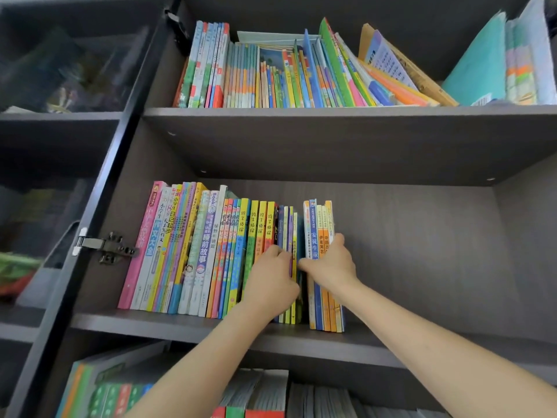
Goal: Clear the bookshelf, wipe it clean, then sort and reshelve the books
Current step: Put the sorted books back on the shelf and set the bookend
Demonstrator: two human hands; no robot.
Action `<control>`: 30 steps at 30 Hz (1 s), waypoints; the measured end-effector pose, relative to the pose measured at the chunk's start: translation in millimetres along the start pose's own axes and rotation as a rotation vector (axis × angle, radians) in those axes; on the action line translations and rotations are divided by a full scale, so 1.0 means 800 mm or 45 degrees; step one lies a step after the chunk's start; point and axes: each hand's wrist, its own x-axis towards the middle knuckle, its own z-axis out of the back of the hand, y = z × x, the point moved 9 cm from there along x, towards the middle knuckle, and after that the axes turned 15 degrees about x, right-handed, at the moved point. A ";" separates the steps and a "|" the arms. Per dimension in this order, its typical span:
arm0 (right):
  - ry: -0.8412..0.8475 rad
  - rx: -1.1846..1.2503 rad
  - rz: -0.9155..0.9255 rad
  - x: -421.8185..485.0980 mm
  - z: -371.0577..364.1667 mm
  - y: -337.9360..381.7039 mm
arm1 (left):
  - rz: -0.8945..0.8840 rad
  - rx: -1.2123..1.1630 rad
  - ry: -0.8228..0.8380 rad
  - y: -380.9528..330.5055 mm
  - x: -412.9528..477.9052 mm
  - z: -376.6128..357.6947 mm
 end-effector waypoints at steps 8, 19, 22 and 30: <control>0.335 0.076 -0.308 -0.002 -0.020 -0.064 | -0.115 0.296 -0.049 -0.005 0.000 -0.008; 0.513 -0.040 -0.271 0.006 -0.040 -0.079 | -0.035 0.325 -0.008 -0.001 0.017 -0.016; 0.505 -0.067 -0.257 0.002 -0.039 -0.085 | -0.005 0.243 -0.053 0.000 0.020 -0.014; 0.370 -0.083 -0.339 0.007 -0.036 -0.095 | 0.100 0.362 -0.185 -0.001 0.051 0.003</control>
